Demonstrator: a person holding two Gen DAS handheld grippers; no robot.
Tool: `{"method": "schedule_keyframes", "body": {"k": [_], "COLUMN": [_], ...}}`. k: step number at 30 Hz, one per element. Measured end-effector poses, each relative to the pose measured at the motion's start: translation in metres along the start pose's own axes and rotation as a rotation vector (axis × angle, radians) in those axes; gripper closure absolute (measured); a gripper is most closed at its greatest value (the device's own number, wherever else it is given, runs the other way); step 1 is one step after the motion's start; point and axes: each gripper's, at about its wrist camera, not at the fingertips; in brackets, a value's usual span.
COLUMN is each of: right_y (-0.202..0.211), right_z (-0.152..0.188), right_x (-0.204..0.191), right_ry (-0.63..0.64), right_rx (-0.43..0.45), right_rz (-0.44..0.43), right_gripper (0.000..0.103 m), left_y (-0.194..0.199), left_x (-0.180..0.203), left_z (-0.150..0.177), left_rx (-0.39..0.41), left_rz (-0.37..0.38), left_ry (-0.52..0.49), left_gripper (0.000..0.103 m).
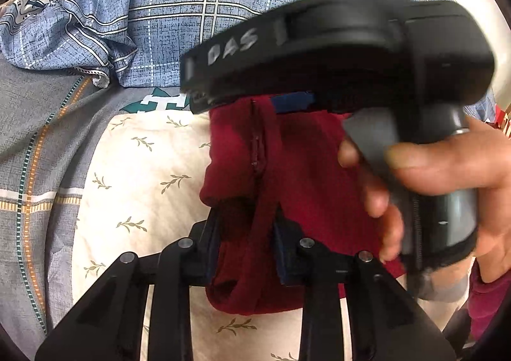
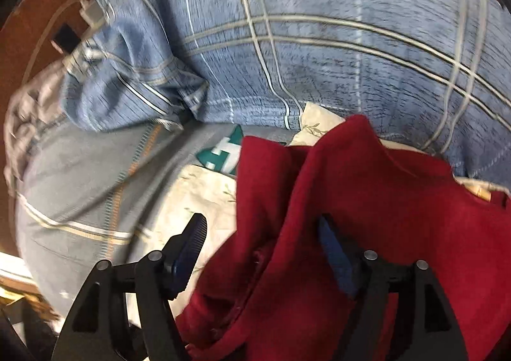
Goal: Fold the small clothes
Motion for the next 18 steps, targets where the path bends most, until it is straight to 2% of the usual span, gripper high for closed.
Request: {"method": "schedule_keyframes", "body": {"k": [1,2,5,9,18], "right_y": [-0.002,-0.001,0.005,0.018,0.035], "right_z": [0.000,0.000,0.003,0.008,0.012], "right_x": [0.000,0.002,0.012,0.017,0.029], "right_ry": [0.015,0.013,-0.006,0.001,-0.030], "right_rx": [0.002,0.015,0.043,0.090,0.122], "right_rz": [0.025,0.040,0.013,-0.010,-0.044], "right_gripper": [0.045,0.063,0.078,0.081,0.082], "left_y": [-0.001,0.000,0.000,0.000,-0.005], "left_x": [0.000,-0.001,0.000,0.003,-0.002], "left_z": [0.000,0.000,-0.002,-0.001,0.000], "left_rx": [0.000,-0.001,0.002,0.004,0.003], "left_rz": [0.000,-0.001,-0.007,-0.014,-0.015], "left_ry": [0.000,-0.001,-0.014,-0.023,-0.016], "left_gripper": [0.078,0.078,0.078,0.075,0.066]}}
Point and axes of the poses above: each gripper's, at about its wrist camera, not at the fingertips, and y roughly against the way its jaws point, x to its right, z to its underside, and after that the axes turned 10 degrees about x, right-handed
